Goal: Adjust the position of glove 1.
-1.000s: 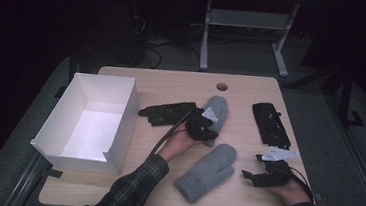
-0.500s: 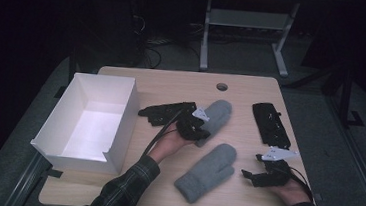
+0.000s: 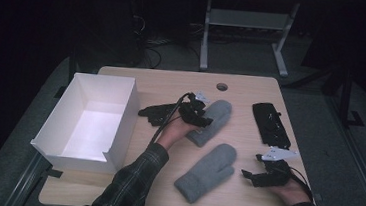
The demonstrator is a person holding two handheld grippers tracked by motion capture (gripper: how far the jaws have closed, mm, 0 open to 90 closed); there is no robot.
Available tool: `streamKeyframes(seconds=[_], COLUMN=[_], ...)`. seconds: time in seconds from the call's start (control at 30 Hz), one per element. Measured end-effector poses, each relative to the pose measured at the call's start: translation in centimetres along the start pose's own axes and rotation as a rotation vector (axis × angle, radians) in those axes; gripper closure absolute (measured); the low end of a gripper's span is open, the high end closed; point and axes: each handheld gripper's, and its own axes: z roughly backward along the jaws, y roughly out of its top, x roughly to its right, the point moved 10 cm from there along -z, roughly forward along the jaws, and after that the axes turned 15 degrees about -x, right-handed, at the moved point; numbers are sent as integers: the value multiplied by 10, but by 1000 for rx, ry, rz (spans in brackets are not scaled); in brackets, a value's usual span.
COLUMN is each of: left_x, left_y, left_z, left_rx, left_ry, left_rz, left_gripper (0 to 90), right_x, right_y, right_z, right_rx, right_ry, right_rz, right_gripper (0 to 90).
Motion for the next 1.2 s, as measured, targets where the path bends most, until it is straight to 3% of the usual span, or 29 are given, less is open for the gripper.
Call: streamKeyframes(seconds=[0.17, 0.2, 0.37, 0.5, 0.7, 0.87, 0.97, 1.2], left_x=[1, 2, 1, 1, 4, 12, 16, 27], left_y=[-4, -6, -5, -3, -5, -6, -11, -22], left_z=[-16, -20, -18, -12, 3, 19, 30, 56], left_rx=[-32, -34, -21, -1, 7, 49, 59, 94], left_ry=[11, -10, -21, -47, -59, -95, -106, -155], left_rz=[-9, 1, -24, -4, -36, -9, -28, -15], left_gripper=[558, 663, 818, 845, 859, 867, 870, 874], right_x=[0, 0, 0, 0, 0, 0, 0, 0], right_y=[0, 0, 0, 0, 0, 0, 0, 0], right_z=[0, 0, 0, 0, 0, 0, 0, 0], right_rx=[0, 0, 0, 0, 1, 0, 0, 0], right_ry=[-1, -1, -1, 0, 0, -1, -2, -2], right_rz=[-1, -1, -1, -1, -3, -4, -1, -7], right_gripper=[164, 164, 164, 164, 164, 164, 164, 164])
